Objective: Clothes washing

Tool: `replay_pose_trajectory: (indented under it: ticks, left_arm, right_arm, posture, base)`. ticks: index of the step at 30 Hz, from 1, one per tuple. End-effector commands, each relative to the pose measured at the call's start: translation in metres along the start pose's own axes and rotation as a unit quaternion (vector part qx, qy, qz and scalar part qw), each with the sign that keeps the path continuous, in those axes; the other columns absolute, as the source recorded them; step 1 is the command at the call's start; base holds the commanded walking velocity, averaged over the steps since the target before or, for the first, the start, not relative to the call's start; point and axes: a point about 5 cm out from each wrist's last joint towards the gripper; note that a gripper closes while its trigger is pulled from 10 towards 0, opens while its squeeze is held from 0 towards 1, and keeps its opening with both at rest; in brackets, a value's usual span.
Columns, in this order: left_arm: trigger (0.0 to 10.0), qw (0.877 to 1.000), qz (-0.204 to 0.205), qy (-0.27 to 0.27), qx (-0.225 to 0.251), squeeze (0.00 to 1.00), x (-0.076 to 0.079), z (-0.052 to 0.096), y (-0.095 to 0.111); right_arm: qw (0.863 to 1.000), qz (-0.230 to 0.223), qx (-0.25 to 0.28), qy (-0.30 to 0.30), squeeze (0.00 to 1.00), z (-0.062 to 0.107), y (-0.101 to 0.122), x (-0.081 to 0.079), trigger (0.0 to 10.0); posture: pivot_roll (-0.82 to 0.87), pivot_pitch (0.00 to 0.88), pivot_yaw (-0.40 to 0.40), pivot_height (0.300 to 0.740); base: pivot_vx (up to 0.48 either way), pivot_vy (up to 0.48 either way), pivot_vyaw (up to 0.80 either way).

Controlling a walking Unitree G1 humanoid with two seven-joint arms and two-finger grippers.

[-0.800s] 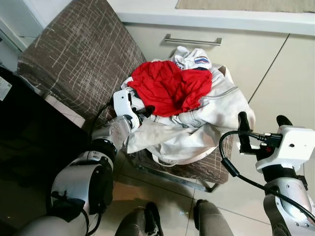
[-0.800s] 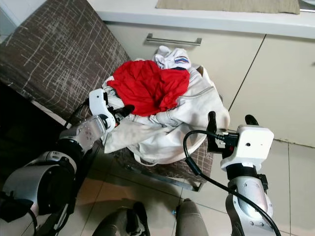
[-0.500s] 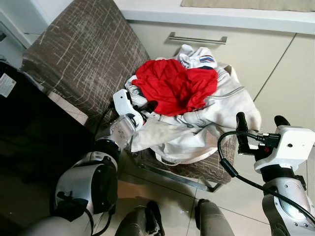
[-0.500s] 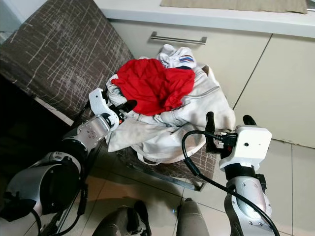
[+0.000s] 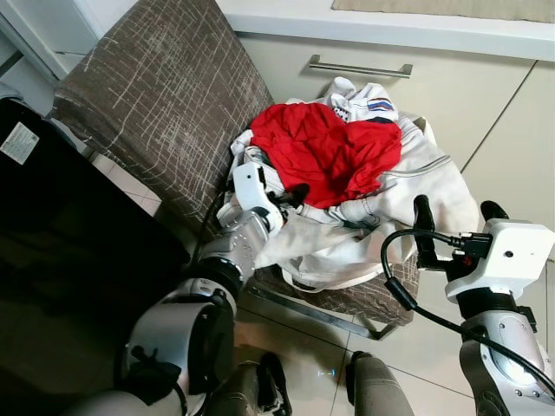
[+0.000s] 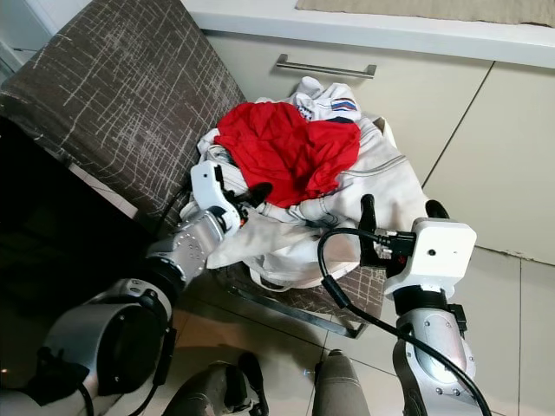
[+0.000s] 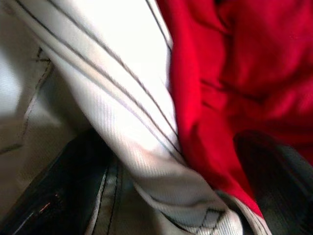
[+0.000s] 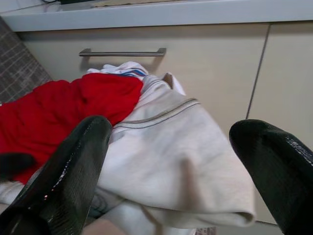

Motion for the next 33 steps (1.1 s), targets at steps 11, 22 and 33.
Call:
replay_pose_trajectory:
  ticks: [11,22,33]
  left_arm:
    - [0.0,0.996,0.004,-0.020,-0.087,0.00,0.019,0.004,-0.062]
    - [0.0,0.989,0.130,-0.048,-0.058,0.00,0.048,-0.004,-0.052]
    - [0.0,0.984,0.134,-0.106,-0.040,0.00,0.070,-0.009,-0.038]
  right_arm:
    - [1.000,-0.003,-0.011,0.012,0.00,-0.001,-0.005,-0.005,10.0]
    - [1.000,-0.007,-0.017,0.015,0.00,-0.003,-0.008,-0.008,10.0]
    - [1.000,-0.010,-0.015,0.015,0.00,-0.006,-0.010,-0.009,10.0]
  posture:
    - [-0.46,0.222,0.167,0.719]
    - [-0.46,0.212,0.156,0.719]
    - [-0.45,0.203,0.161,0.719]
  base:
    - [0.000,0.000,0.00]
    - [0.000,0.000,0.00]
    - [0.000,0.000,0.00]
Point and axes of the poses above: a point about 5 cm out from each wrist's last joint towards the gripper, its own z axis pointing back from the gripper into the wrist, its own y axis along the axis of the wrist's last joint, x = y × z, and after that the axes turned 1 degree about -z, right-handed
